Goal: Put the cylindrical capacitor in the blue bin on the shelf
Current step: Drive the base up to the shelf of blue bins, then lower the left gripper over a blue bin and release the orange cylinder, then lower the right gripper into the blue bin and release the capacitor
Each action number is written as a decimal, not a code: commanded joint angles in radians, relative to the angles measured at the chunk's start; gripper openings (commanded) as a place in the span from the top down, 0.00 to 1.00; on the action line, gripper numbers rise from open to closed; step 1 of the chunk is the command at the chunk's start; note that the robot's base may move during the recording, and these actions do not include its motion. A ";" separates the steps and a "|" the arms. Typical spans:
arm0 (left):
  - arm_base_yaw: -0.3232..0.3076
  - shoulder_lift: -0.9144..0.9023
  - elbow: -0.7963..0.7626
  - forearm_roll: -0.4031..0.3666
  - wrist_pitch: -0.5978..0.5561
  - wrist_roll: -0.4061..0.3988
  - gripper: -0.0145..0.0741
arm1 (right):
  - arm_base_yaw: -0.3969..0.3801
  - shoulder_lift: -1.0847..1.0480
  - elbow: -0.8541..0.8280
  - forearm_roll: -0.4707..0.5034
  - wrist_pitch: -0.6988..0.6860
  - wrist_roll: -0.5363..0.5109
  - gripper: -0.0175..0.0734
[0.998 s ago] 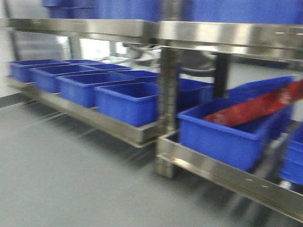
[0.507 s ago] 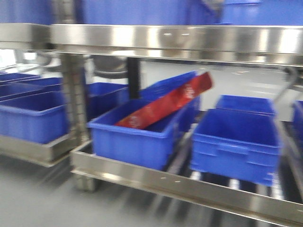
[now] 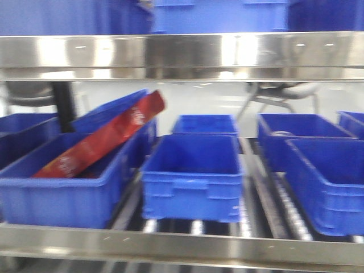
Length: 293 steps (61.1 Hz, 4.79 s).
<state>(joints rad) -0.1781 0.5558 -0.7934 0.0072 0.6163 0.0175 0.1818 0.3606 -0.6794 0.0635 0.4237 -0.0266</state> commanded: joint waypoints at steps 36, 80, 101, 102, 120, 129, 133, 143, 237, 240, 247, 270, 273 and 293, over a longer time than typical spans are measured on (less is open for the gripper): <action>-0.006 -0.003 0.000 0.000 -0.014 0.002 0.96 | 0.002 -0.001 0.002 -0.002 -0.025 0.000 0.87; -0.006 -0.003 0.000 0.000 -0.014 0.002 0.96 | 0.002 -0.001 0.002 -0.002 -0.025 0.000 0.87; -0.006 -0.003 0.000 0.000 -0.014 0.002 0.96 | 0.002 -0.001 0.002 -0.002 -0.025 0.000 0.87; -0.006 -0.003 0.000 0.000 -0.014 0.002 0.96 | 0.002 -0.001 0.002 -0.002 -0.025 0.000 0.87; -0.006 -0.003 0.000 0.000 -0.014 0.002 0.96 | 0.002 -0.001 0.002 -0.002 -0.025 0.000 0.87; -0.006 -0.003 0.000 0.000 -0.014 0.002 0.96 | 0.002 -0.001 0.002 -0.002 -0.025 0.000 0.87; -0.006 -0.003 0.000 0.000 -0.014 0.002 0.96 | 0.002 -0.001 0.002 -0.002 -0.025 0.000 0.87; -0.006 -0.003 0.000 0.000 -0.014 0.002 0.96 | 0.002 -0.001 0.002 -0.002 -0.025 0.000 0.87; -0.367 0.645 -0.695 0.005 0.003 0.090 0.96 | 0.002 -0.001 0.002 0.003 -0.027 0.000 0.87; -0.391 0.722 -0.762 0.005 0.003 0.090 0.96 | 0.002 -0.001 0.002 0.003 -0.027 0.000 0.87; -0.429 0.895 -0.898 0.005 0.007 0.090 0.96 | 0.002 -0.001 0.002 0.003 -0.027 0.000 0.87; -0.444 1.186 -0.987 0.005 0.055 0.090 0.88 | 0.002 -0.001 0.002 0.003 -0.027 0.000 0.87; -0.444 1.197 -0.987 0.005 0.064 0.090 0.79 | 0.002 -0.001 0.002 0.003 -0.027 0.000 0.87; -0.444 1.205 -0.992 0.003 0.084 0.090 0.22 | 0.002 -0.001 0.002 0.003 -0.027 0.000 0.87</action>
<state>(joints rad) -0.6183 1.7717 -1.7695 0.0150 0.6995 0.1057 0.1818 0.3606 -0.6794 0.0674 0.4237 -0.0266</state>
